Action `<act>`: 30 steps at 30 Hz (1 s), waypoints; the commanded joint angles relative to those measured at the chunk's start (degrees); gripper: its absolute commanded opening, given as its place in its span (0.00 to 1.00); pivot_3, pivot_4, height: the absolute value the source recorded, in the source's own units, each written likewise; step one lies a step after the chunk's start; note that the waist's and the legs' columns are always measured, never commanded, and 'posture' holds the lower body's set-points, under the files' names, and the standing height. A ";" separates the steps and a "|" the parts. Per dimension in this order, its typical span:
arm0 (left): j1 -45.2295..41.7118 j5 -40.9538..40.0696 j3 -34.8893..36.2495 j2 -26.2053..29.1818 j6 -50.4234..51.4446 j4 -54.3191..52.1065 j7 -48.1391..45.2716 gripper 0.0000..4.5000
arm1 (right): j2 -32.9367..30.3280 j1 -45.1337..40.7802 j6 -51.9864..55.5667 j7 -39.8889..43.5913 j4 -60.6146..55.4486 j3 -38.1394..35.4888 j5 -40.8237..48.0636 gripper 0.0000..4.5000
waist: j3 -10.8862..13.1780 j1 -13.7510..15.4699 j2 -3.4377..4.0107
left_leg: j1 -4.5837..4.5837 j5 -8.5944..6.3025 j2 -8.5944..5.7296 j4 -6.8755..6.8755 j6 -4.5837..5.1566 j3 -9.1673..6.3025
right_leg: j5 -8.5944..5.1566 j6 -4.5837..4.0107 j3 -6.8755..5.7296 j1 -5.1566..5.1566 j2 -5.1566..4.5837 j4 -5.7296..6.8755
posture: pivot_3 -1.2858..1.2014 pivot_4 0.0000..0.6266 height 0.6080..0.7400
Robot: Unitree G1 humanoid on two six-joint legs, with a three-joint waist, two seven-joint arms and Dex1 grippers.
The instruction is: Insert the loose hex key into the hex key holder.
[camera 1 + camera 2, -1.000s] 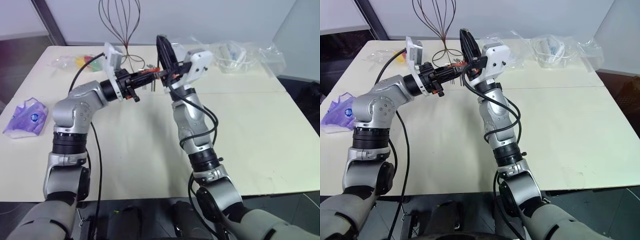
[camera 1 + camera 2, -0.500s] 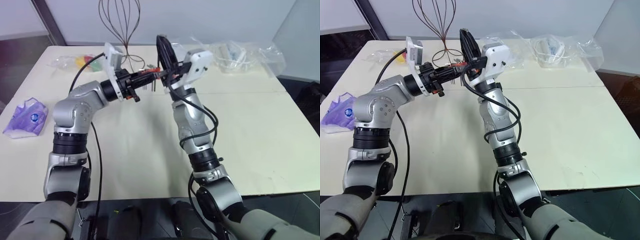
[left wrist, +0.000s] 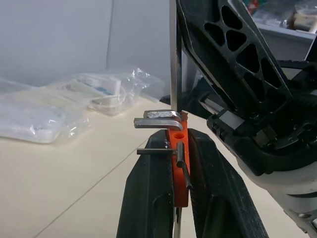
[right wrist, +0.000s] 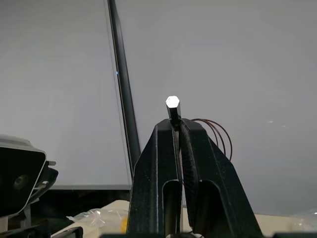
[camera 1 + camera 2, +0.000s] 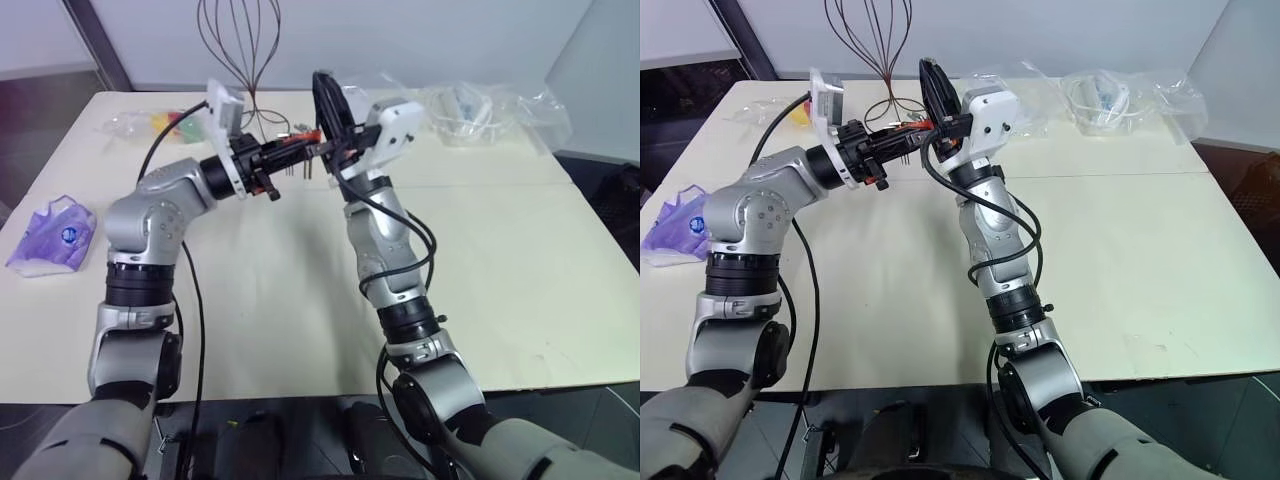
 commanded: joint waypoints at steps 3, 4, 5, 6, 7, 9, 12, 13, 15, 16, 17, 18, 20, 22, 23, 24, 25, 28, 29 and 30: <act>-2.53 -0.94 1.59 -0.19 -1.48 -0.46 -0.21 0.00 | 1.44 0.61 0.32 0.37 -1.78 0.43 -0.29 0.01 | 0.00 0.00 0.00 | 0.00 0.00 0.00 0.00 0.00 0.00 | 0.00 0.00 0.00 0.00 0.00 0.00 | 0.52 0.24 1.00; -2.59 -0.94 1.59 -0.24 -1.53 -0.34 -0.25 0.00 | 1.42 0.79 0.44 0.42 -1.87 0.51 -0.34 0.01 | 0.00 0.00 0.00 | 0.00 0.00 0.00 0.00 0.00 0.00 | 0.00 0.00 0.00 0.00 0.00 0.00 | 0.52 0.24 1.00; -2.63 -0.92 1.58 -0.28 -1.60 -0.25 -0.31 0.00 | 1.39 0.98 0.59 0.49 -1.97 0.59 -0.39 0.08 | 0.00 0.00 0.00 | 0.00 0.00 0.00 0.00 0.00 0.00 | 0.00 0.00 0.00 0.00 0.00 0.00 | 0.52 0.24 1.00; -2.65 -0.93 1.58 -0.31 -1.66 -0.18 -0.36 0.00 | 1.37 1.15 0.70 0.53 -2.06 0.62 -0.41 0.15 | 0.00 0.00 0.00 | 0.00 0.00 0.00 0.00 0.00 0.00 | 0.00 0.00 0.00 0.00 0.00 0.00 | 0.52 0.24 1.00; -2.67 -0.92 1.55 -0.38 -1.68 -0.19 -0.34 0.00 | 1.31 1.37 0.91 0.61 -2.29 0.63 -0.35 0.20 | 0.00 0.01 0.00 | 0.00 0.00 0.00 0.00 0.00 0.00 | 0.00 0.00 0.00 0.00 0.00 0.00 | 0.52 0.24 1.00; -2.77 -0.74 1.49 -0.53 -1.91 0.07 -0.38 0.00 | 1.05 2.11 1.80 1.06 -2.96 0.83 -0.16 0.42 | 0.00 0.03 0.00 | 0.00 0.00 0.00 0.00 0.00 0.00 | 0.00 0.00 0.00 0.00 0.00 0.00 | 0.52 0.24 1.00; -2.84 -0.60 1.49 -0.68 -2.10 0.27 -0.30 0.00 | 0.37 3.85 2.83 1.98 -4.63 1.41 -0.34 0.77 | 0.00 0.02 0.00 | 0.00 0.00 0.00 0.00 0.00 0.00 | 0.00 0.00 0.00 0.00 0.00 0.00 | 0.52 0.24 1.00; -2.83 -0.54 1.53 -0.76 -2.19 0.35 -0.16 0.00 | -0.18 4.95 3.21 2.59 -5.80 1.76 -0.56 0.88 | 0.00 0.02 0.00 | 0.00 0.00 0.00 0.00 0.00 0.00 | 0.00 0.00 0.00 0.00 0.00 0.00 | 0.52 0.24 1.00; -2.68 -0.34 1.56 -0.97 -2.45 0.61 0.15 0.00 | -1.80 7.72 4.25 3.98 -9.05 2.41 -1.09 0.99 | 0.00 0.05 0.00 | 0.00 0.00 0.00 0.00 0.00 -0.01 | 0.00 0.00 0.00 0.00 0.00 0.00 | 0.52 0.24 1.00; -2.56 -0.28 1.59 -1.12 -2.48 0.70 0.37 0.00 | -2.77 9.15 4.84 4.66 -10.84 2.67 -1.21 0.99 | 0.00 0.12 0.00 | 0.00 0.00 -0.01 -0.01 0.00 0.00 | 0.00 0.00 0.00 0.00 0.00 -0.01 | 0.52 0.24 1.00; -2.35 -0.31 1.60 -1.31 -2.40 0.71 0.61 0.00 | -3.95 10.67 5.63 5.19 -12.93 2.63 -1.14 0.99 | 0.00 0.16 0.00 | 0.00 0.00 -0.01 -0.01 0.00 -0.01 | 0.00 0.00 -0.01 0.01 0.00 -0.01 | 0.52 0.24 1.00; -2.05 -0.30 1.57 -1.51 -2.26 0.71 1.02 0.00 | -5.15 12.04 6.71 5.52 -15.08 2.27 -0.81 0.99 | 0.00 0.19 0.00 | -0.01 0.00 -0.01 0.00 0.00 -0.01 | 0.00 0.00 -0.01 0.02 -0.02 -0.03 | 0.52 0.24 1.00; -1.32 -0.69 1.65 -1.95 -1.61 0.67 1.92 0.00 | -7.36 14.21 9.01 5.75 -18.93 1.15 -0.05 0.99 | 0.00 0.23 0.00 | -0.01 0.00 -0.02 0.01 0.00 -0.01 | 0.00 0.00 0.00 0.03 -0.03 -0.03 | 0.52 0.24 1.00; -0.10 -1.62 1.94 -2.64 -0.23 0.34 3.02 0.00 | -9.54 16.20 11.26 5.62 -22.33 -0.08 0.27 0.99 | 0.00 0.21 0.00 | -0.01 0.00 -0.02 0.01 0.00 0.00 | 0.00 0.00 0.00 0.03 -0.02 -0.04 | 0.52 0.24 1.00; 0.95 -2.28 1.98 -3.36 1.06 0.12 3.92 0.00 | -11.13 17.57 12.50 5.64 -24.30 -1.06 0.29 0.99 | 0.00 0.21 0.00 | -0.01 0.00 -0.02 0.01 0.00 -0.01 | 0.00 0.00 0.00 0.03 -0.01 -0.04 | 0.52 0.24 1.00; 1.98 -2.89 2.07 -4.12 2.22 -0.17 4.67 0.00 | -12.53 18.85 13.73 5.61 -26.13 -1.92 0.34 0.99 | 0.00 0.22 0.00 | 0.00 0.00 -0.03 0.01 0.00 -0.01 | 0.00 0.00 0.00 0.04 0.00 -0.03 | 0.52 0.24 1.00; 2.69 -3.30 2.14 -4.61 3.00 -0.48 5.21 0.00 | -13.41 19.71 14.65 5.54 -27.43 -2.40 0.42 0.99 | 0.00 0.22 0.00 | 0.01 0.00 -0.02 0.01 0.01 -0.02 | 0.00 0.00 -0.01 0.04 0.01 -0.02 | 0.52 0.24 1.00; 5.36 -4.79 1.80 -7.55 6.71 -0.70 7.78 0.00 | -17.09 24.03 18.57 5.06 -32.27 -4.57 0.37 0.99 | 0.00 0.25 0.00 | -0.01 -0.01 -0.03 0.00 0.01 -0.02 | 0.00 0.01 0.00 0.04 0.01 -0.05 | 0.52 0.24 1.00; 6.06 -5.05 1.61 -8.35 7.75 -0.66 8.34 0.00 | -18.14 25.30 19.74 4.91 -33.55 -5.02 0.06 0.99 | 0.00 0.38 0.00 | -0.02 -0.01 -0.06 0.00 0.01 -0.01 | 0.00 0.01 0.00 0.04 0.02 -0.06 | 0.52 0.24 1.00; 6.72 -5.03 1.35 -9.27 8.64 -0.22 8.92 0.00 | -19.46 26.99 20.47 5.25 -34.91 -5.33 -0.31 0.99 | 0.00 0.50 -0.01 | -0.01 -0.01 -0.07 0.01 0.01 -0.02 | 0.00 0.01 0.00 0.05 0.02 -0.06 | 0.52 0.24 1.00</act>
